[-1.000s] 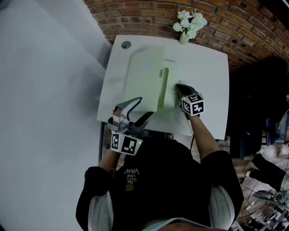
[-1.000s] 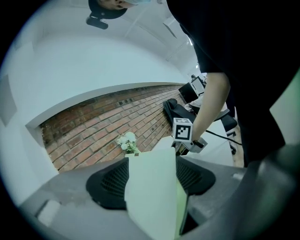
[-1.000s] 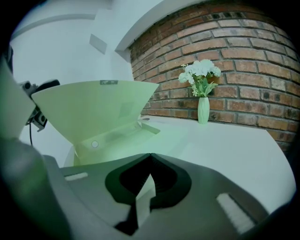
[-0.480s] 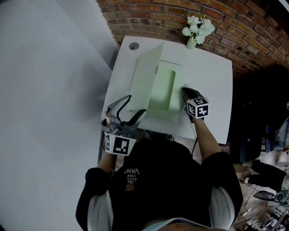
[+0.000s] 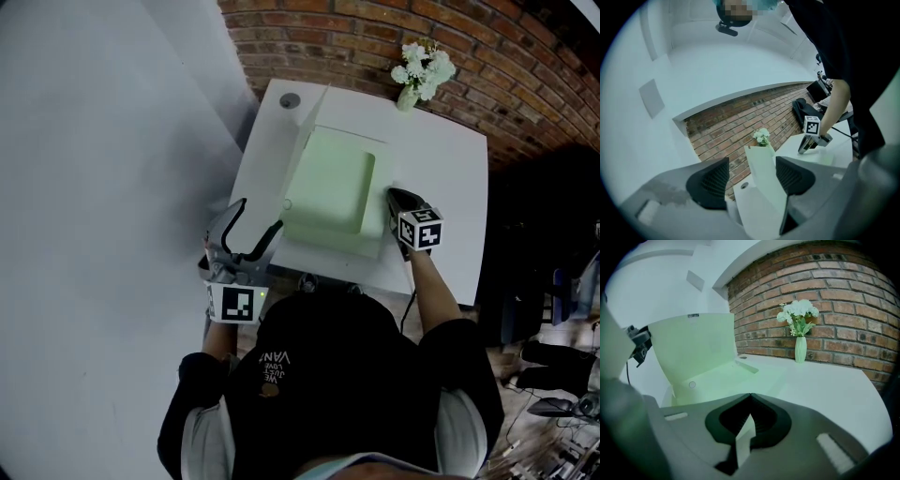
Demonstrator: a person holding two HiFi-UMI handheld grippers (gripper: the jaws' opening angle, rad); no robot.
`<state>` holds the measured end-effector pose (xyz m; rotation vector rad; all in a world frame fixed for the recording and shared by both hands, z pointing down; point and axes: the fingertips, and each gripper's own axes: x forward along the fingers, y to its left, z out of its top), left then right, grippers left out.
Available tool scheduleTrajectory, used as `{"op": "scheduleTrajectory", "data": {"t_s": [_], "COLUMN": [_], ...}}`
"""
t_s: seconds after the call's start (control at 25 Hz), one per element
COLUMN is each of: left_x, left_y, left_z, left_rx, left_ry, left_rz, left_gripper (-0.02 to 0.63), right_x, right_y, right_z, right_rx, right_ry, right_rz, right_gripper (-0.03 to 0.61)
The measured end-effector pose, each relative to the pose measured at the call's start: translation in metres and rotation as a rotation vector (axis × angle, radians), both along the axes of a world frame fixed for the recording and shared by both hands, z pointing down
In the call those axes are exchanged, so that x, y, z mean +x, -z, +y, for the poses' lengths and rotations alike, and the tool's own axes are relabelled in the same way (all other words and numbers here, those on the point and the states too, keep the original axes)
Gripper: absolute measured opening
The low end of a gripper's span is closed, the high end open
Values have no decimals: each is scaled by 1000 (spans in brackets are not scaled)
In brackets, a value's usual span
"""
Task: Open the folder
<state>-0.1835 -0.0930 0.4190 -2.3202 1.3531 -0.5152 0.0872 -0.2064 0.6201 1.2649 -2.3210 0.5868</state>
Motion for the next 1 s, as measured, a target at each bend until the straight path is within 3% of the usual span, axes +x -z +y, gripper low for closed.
{"op": "scheduleTrajectory", "data": {"t_s": [0.12, 0.76, 0.88, 1.0], "left_x": [-18, -112, -128, -142], "left_y": [4, -37, -44, -51], "left_z": [-4, -18, -21, -25], "left_rx": [35, -58, -76, -83], "left_ry": [39, 306, 342, 357], "left_rz": [4, 49, 28, -47], "left_gripper": [308, 308, 307, 307], "right_x": [-1, 0, 1, 0], "right_y": [0, 1, 1, 2], "right_z": [0, 0, 0, 0], "right_rx": [0, 7, 8, 11], "right_ry": [-1, -27, -34, -44], "right_rz": [9, 8, 1, -1], "right_gripper": [0, 0, 0, 0]}}
